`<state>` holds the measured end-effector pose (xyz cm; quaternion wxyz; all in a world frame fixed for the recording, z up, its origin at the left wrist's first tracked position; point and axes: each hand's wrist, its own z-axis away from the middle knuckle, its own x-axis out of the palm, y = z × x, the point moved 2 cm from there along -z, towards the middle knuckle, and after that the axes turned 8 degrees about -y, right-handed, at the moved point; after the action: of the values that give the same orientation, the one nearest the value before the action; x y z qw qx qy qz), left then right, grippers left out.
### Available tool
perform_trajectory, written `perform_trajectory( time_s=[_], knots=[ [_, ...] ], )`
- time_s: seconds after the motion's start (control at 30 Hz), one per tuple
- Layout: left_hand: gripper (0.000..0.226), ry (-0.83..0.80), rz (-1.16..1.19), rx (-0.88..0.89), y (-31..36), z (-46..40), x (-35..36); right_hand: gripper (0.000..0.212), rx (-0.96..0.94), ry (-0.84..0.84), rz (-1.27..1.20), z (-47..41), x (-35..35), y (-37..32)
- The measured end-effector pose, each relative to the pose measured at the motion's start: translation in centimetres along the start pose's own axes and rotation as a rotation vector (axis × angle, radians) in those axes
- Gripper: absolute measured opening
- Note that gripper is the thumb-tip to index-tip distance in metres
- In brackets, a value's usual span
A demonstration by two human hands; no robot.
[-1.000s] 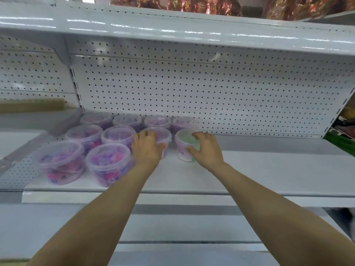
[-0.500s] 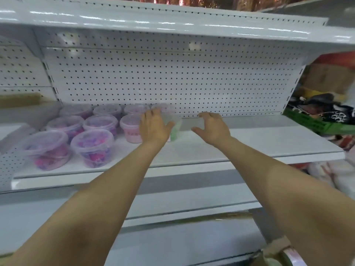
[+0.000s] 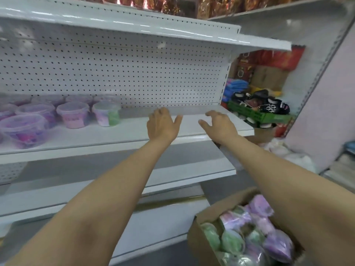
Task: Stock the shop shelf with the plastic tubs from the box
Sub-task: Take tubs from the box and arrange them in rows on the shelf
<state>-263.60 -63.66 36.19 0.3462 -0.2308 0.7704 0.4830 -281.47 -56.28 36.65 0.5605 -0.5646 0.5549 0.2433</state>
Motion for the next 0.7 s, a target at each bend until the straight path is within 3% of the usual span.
perform_trajectory(
  time_s=[0.3, 0.7],
  knots=[
    [0.058, -0.211, 0.044, 0.016, 10.7, 8.9, 13.1, 0.051, 0.213, -0.042, 0.017, 10.6, -4.4, 17.3],
    [0.060, -0.633, 0.008, -0.060, 10.1, 15.3, 32.0, 0.057, 0.623, -0.271, -0.163, 19.4, 3.5, 36.0]
  ],
)
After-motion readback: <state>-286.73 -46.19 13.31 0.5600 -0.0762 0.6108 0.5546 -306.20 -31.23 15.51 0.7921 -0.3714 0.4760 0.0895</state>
